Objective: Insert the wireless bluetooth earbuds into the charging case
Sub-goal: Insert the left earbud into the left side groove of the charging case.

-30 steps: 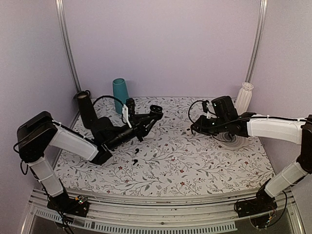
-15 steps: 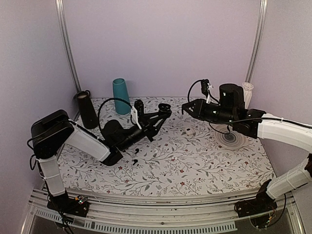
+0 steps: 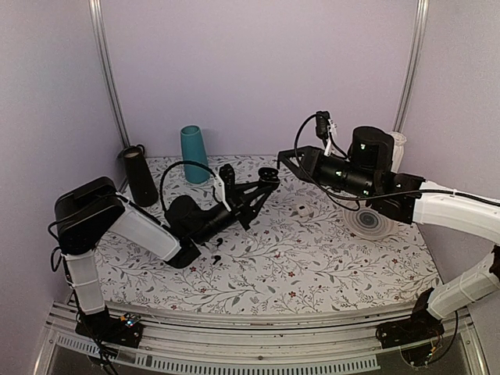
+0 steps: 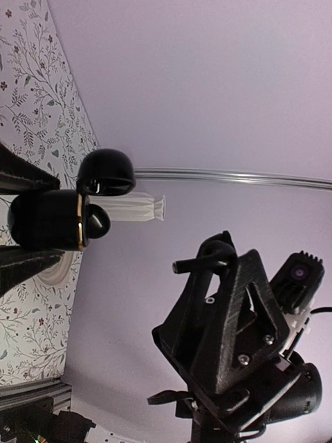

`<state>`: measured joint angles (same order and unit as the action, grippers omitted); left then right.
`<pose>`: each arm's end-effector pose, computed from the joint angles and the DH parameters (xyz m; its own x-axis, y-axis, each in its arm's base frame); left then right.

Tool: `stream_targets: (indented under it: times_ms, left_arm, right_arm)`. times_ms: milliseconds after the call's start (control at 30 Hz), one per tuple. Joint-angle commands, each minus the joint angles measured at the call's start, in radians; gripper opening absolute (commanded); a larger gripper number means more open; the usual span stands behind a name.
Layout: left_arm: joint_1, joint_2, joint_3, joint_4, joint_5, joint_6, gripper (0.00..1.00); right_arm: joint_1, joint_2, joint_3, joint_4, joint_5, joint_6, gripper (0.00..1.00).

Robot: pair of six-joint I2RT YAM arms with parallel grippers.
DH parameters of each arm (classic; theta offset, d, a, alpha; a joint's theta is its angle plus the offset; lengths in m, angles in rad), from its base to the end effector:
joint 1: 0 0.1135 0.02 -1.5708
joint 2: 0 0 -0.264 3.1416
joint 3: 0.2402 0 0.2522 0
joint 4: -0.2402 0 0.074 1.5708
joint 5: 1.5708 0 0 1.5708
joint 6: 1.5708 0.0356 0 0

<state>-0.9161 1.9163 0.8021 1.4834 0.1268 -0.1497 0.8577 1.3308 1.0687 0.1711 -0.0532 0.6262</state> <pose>0.2237 -0.2988 0.2079 0.0892 -0.3592 -0.9290 0.8819 0.4621 -0.0940 0.2069 0.2421 0.3545 -0.5111 0.3037 -0.8041 -0.6052 0.5371 0.5876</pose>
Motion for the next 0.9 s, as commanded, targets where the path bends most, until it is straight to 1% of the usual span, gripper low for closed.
stream_targets:
  times_ms: [0, 267, 467, 867]
  left_arm:
    - [-0.015, 0.007, 0.026, 0.062, 0.015, 0.020, 0.00]
    - [-0.020, -0.002, 0.027, 0.056, 0.009, 0.035, 0.00]
    - [-0.030, -0.007, 0.021, 0.058, -0.004, 0.048, 0.00]
    - [-0.033, -0.029, 0.005, 0.071, -0.047, 0.058, 0.00]
  right_arm:
    - [0.028, 0.019, 0.029, 0.062, 0.023, -0.022, 0.12]
    - [0.064, 0.064, 0.033, 0.095, 0.043, -0.020, 0.12]
    - [0.071, 0.069, 0.010, 0.134, 0.070, -0.011, 0.12]
    - [0.101, 0.084, -0.012, 0.148, 0.131, -0.013, 0.11]
